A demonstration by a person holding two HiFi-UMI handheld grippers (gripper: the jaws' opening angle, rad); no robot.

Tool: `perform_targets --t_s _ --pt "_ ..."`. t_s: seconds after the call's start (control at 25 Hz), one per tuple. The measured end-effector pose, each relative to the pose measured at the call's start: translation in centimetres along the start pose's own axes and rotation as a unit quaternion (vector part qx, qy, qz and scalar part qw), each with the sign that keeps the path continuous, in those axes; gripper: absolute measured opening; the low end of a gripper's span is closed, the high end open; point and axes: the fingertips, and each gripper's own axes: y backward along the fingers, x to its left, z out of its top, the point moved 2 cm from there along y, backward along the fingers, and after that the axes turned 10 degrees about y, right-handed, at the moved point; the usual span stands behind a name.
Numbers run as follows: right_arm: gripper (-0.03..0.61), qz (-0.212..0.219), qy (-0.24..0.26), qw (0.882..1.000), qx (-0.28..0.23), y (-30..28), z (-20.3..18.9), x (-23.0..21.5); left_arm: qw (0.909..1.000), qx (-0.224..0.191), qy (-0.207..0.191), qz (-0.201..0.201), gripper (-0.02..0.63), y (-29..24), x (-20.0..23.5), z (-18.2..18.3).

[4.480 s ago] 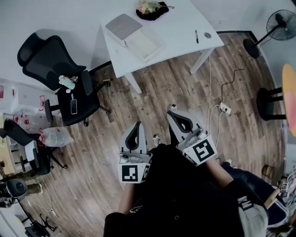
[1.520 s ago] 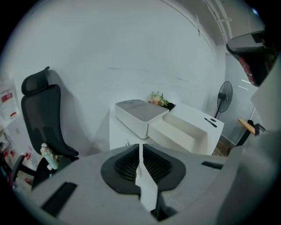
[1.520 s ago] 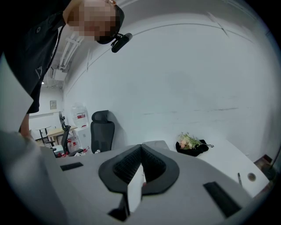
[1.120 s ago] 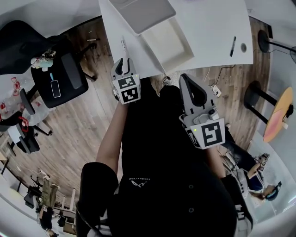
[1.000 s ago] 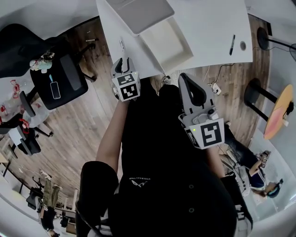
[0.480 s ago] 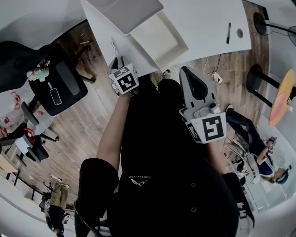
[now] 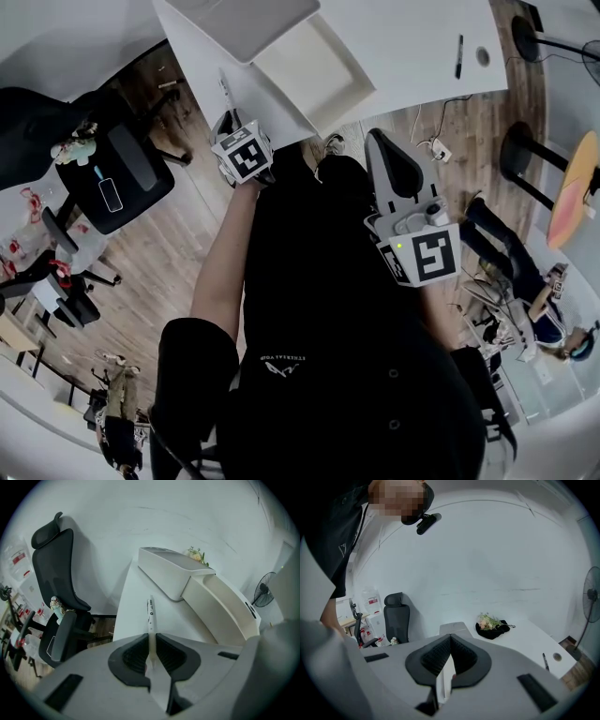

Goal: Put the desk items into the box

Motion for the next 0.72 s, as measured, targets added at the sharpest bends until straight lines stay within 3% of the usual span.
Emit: perform_targets --t_s 0.2,0.72 --pt "-0.002 0.002 -0.004 1.0 -0.005 0.5 -0.1 -0.2 0.9997 0.004 0.024 0.009 0.057 1.1 0.6 0.2" --pt "-0.002 0.008 -0.007 0.999 -0.032 2.1 0.6 -0.6 0.9985 -0.052 0.016 -0.005 0.057 5.8 0.7 2.8"
